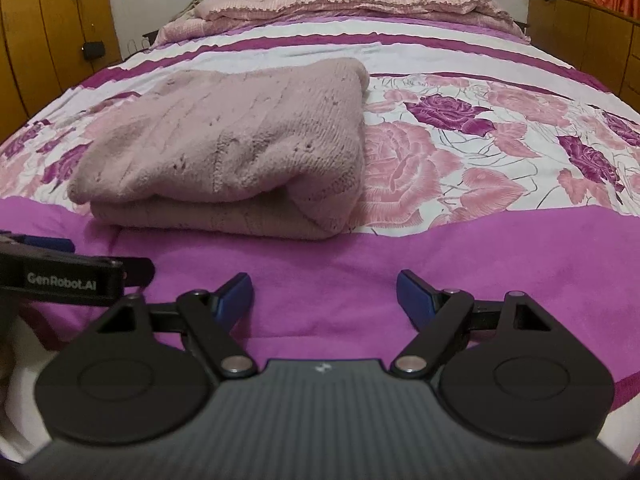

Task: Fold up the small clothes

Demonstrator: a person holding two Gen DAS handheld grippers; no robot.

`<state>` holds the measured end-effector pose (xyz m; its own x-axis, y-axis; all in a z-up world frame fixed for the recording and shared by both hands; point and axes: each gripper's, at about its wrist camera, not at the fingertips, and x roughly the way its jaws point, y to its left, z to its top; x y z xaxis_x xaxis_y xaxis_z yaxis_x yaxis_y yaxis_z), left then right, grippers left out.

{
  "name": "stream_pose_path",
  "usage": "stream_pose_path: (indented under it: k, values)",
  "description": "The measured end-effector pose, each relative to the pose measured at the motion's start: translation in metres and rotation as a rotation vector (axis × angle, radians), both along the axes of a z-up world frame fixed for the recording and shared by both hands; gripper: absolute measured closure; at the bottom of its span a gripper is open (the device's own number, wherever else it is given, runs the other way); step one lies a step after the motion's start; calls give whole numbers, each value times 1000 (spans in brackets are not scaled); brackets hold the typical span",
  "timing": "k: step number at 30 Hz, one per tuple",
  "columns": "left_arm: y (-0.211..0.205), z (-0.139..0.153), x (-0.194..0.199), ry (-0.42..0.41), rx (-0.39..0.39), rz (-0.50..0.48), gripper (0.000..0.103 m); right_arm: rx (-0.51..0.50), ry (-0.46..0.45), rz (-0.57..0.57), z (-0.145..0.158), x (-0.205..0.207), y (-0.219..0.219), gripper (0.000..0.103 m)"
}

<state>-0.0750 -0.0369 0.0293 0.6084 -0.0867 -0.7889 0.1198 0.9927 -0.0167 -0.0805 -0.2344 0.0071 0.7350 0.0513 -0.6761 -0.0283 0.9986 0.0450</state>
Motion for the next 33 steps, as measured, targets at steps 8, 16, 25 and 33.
stream_pose_path:
  k: [8,16,25,33]
  values:
    - [-1,-3,-2,-21,8,0,0,0,-8,0,-5,0,1,21]
    - [-1,-5,-4,-39,13,-4,0,-6,-16,-1,-6,-1,3,21]
    - [-1,-7,-6,-51,20,-8,0,-19,-20,-2,-7,-1,5,20]
    - [-1,-7,-6,-53,20,-9,0,-21,-19,-2,-7,-1,5,20]
